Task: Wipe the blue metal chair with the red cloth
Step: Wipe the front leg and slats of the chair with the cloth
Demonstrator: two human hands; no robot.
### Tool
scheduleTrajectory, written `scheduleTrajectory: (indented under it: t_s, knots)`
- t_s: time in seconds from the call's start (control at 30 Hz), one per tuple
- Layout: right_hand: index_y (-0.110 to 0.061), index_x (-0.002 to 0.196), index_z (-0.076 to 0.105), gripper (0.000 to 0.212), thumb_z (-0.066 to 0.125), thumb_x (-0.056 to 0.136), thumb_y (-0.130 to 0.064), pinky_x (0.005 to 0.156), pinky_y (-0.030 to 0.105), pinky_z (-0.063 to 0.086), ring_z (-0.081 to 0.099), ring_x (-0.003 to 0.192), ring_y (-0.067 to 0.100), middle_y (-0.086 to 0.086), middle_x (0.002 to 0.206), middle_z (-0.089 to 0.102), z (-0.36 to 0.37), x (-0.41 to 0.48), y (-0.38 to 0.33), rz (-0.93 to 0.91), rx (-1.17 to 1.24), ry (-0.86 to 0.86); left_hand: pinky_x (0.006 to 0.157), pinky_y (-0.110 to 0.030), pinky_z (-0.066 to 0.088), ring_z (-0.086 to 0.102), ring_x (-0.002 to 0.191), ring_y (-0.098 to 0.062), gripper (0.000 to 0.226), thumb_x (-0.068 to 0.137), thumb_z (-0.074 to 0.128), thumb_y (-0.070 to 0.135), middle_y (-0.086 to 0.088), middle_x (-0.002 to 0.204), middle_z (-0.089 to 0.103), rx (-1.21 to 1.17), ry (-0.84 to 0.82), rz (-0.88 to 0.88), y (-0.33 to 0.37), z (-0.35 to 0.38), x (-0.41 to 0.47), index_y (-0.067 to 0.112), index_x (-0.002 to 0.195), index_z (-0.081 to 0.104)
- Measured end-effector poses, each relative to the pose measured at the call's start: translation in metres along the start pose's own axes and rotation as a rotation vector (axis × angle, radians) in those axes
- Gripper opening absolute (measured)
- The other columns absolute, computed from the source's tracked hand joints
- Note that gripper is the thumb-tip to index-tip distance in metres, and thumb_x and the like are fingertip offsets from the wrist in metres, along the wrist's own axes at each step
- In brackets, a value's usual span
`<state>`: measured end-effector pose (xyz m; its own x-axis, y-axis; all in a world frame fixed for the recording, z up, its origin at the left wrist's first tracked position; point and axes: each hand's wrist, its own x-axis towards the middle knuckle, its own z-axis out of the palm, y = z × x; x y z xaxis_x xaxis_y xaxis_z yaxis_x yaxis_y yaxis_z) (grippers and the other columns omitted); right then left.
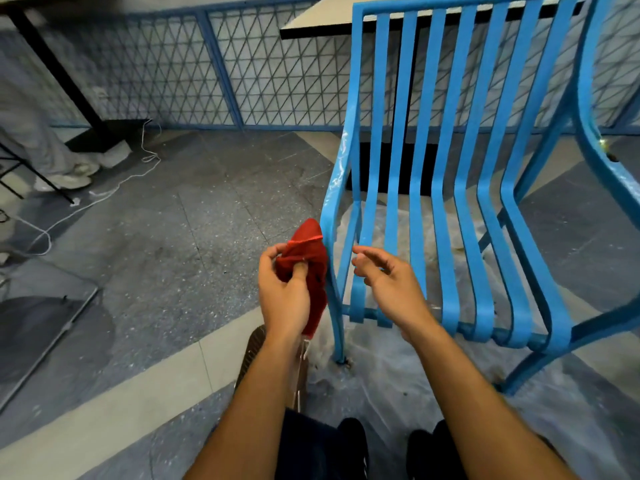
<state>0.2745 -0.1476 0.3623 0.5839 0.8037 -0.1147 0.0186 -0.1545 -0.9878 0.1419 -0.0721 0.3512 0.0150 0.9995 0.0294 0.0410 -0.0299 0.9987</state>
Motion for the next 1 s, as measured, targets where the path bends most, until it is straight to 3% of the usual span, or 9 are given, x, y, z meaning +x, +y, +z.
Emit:
scheduleTrajectory:
  t_s: [0.07,0.13,0.23,0.43,0.53,0.63,0.77,0.87,1.0]
  knots:
    - [-0.022,0.120,0.070,0.025,0.053,0.104,-0.031,0.098,0.030,0.053,0.069,0.102,0.010,0.000,0.113,0.073,0.005,0.010,0.000,0.010,0.056,-0.018,0.082,-0.014,0.048,0.066,0.089,0.004,0.037,0.094,0.065,0.007,0.015,0.099,0.070,0.025,0.014,0.068,0.006,0.011,0.015,0.043,0.099,0.061]
    - [-0.018,0.129,0.068,0.038,0.043,0.107,-0.037,0.099,0.027,0.050,0.067,0.107,0.010,0.000,0.120,0.071,0.009,0.020,-0.001,0.026,0.105,-0.028,0.077,-0.003,0.044,0.064,0.090,0.011,0.037,0.094,0.063,0.001,0.016,0.102,0.069,0.065,-0.009,0.132,0.013,0.021,0.028,0.036,0.106,0.062]
    - [-0.023,0.136,0.064,0.051,0.030,0.107,-0.048,0.103,0.030,0.048,0.065,0.115,0.012,-0.001,0.127,0.069,0.014,0.035,0.007,0.050,0.128,-0.087,0.088,-0.009,0.049,0.064,0.099,0.008,0.038,0.092,0.061,-0.004,0.016,0.107,0.069,0.160,-0.081,0.257,0.020,0.037,0.051,0.026,0.115,0.065]
    - [-0.039,0.127,0.063,0.053,0.021,0.102,-0.060,0.111,0.037,0.046,0.066,0.116,0.010,-0.005,0.124,0.072,0.019,0.048,0.018,0.079,0.209,-0.134,0.107,-0.035,0.052,0.063,0.117,-0.007,0.047,0.091,0.059,-0.005,0.009,0.124,0.066,0.356,-0.219,0.391,0.008,0.048,0.063,0.034,0.117,0.067]
    - [-0.046,0.113,0.067,0.057,0.023,0.088,-0.073,0.112,0.041,0.046,0.068,0.114,0.009,-0.010,0.118,0.075,0.022,0.050,0.018,0.084,0.226,-0.151,0.109,-0.032,0.048,0.059,0.121,-0.004,0.047,0.091,0.059,-0.007,0.008,0.128,0.063,0.384,-0.168,0.405,-0.007,0.042,0.054,0.026,0.124,0.068]
    - [-0.043,0.116,0.068,0.065,0.020,0.086,-0.075,0.112,0.041,0.045,0.069,0.112,0.006,-0.012,0.117,0.075,0.023,0.053,0.021,0.089,0.237,-0.168,0.110,-0.031,0.048,0.056,0.122,0.002,0.051,0.090,0.060,-0.009,0.010,0.129,0.062,0.364,-0.129,0.388,-0.018,0.035,0.041,0.028,0.124,0.068]
    - [-0.039,0.120,0.068,0.069,0.014,0.091,-0.071,0.108,0.035,0.047,0.068,0.111,0.004,-0.015,0.116,0.074,0.022,0.055,0.021,0.099,0.242,-0.179,0.101,-0.045,0.055,0.063,0.117,-0.010,0.059,0.082,0.059,-0.019,0.013,0.124,0.061,0.327,-0.141,0.351,-0.034,0.022,0.032,0.028,0.117,0.070]
    - [-0.038,0.116,0.067,0.065,0.011,0.097,-0.065,0.105,0.033,0.049,0.069,0.105,0.002,-0.019,0.105,0.073,0.021,0.056,0.018,0.095,0.236,-0.182,0.109,-0.031,0.048,0.061,0.119,-0.004,0.055,0.082,0.060,-0.020,0.004,0.123,0.065,0.333,-0.127,0.371,-0.032,0.020,0.032,0.021,0.116,0.071]
    - [-0.040,0.111,0.068,0.069,0.012,0.088,-0.073,0.108,0.039,0.048,0.071,0.108,0.010,-0.009,0.113,0.076,0.017,0.061,0.013,0.092,0.204,-0.216,0.108,-0.021,0.046,0.060,0.120,-0.003,0.045,0.090,0.062,-0.008,0.004,0.126,0.064,0.329,-0.119,0.429,-0.018,0.032,0.045,0.024,0.122,0.071]
